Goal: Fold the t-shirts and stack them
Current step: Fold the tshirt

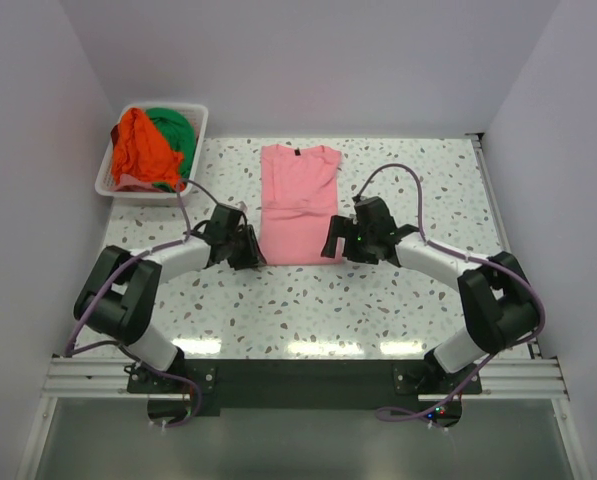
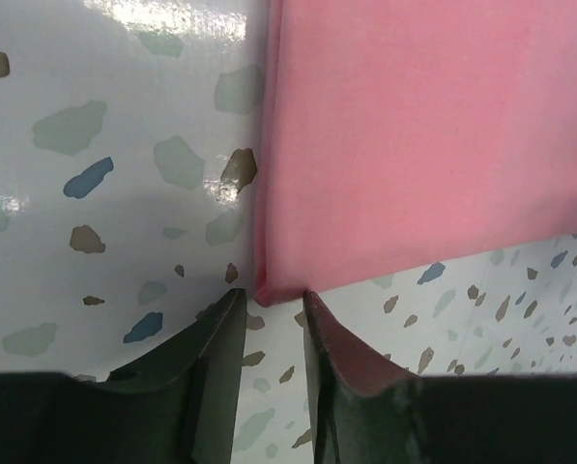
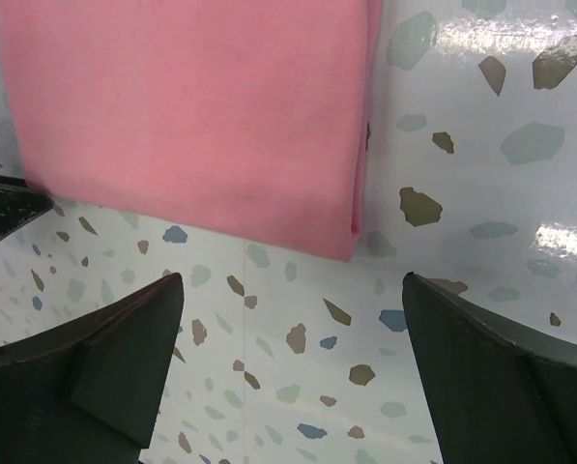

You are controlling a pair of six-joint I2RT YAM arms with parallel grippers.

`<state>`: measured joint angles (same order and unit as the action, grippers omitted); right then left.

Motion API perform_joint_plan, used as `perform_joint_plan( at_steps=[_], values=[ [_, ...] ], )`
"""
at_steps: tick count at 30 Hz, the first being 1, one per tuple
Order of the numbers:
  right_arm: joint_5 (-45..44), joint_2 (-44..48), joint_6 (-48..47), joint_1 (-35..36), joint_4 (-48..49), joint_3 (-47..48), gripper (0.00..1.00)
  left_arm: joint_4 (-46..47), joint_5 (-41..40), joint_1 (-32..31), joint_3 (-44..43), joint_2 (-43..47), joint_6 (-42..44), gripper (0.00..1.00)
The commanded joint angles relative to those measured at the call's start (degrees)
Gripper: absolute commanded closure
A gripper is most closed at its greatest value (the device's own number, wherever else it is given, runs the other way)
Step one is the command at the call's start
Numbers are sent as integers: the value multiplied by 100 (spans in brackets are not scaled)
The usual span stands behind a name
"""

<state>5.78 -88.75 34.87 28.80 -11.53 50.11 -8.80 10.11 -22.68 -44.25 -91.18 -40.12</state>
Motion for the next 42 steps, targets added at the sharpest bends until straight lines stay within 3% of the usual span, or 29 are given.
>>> perform_joint_plan(
  at_steps=[1, 3, 8, 9, 16, 24, 25, 27, 28, 38, 42],
  values=[
    [81, -63, 107, -41, 248, 17, 2, 229, -27, -35, -163, -102, -31, 66],
    [90, -90, 116, -32, 239, 25, 2, 238, -96, -35, -180, -181, -31, 68],
    [151, -151, 125, -32, 221, 25, 4, 177, -132, -35, -295, -348, 21, 98],
    [160, -169, 125, -32, 213, 25, 5, 159, -149, -35, -312, -366, 30, 100],
    [248, -362, 169, -32, 309, 17, 14, 212, -158, -35, -277, -331, 74, 100],
    [178, -766, 195, -32, 406, 183, 32, 247, -150, -44, -224, -322, 83, 100],
    [204, -793, 178, -32, 388, 210, 40, 238, -158, -44, -224, -313, 74, 100],
    [213, -837, 169, -32, 441, 201, 45, 221, -193, -44, -216, -304, 66, 100],
    [195, -889, 152, -32, 467, 201, 53, 221, -202, -44, -216, -296, 74, 100],
    [107, -811, 81, -32, 520, -88, 95, 220, -316, -79, 38, -85, 66, 100],
    [274, -653, 37, -23, 696, -361, 100, 221, -378, -175, 267, 117, 22, 100]
  ],
)
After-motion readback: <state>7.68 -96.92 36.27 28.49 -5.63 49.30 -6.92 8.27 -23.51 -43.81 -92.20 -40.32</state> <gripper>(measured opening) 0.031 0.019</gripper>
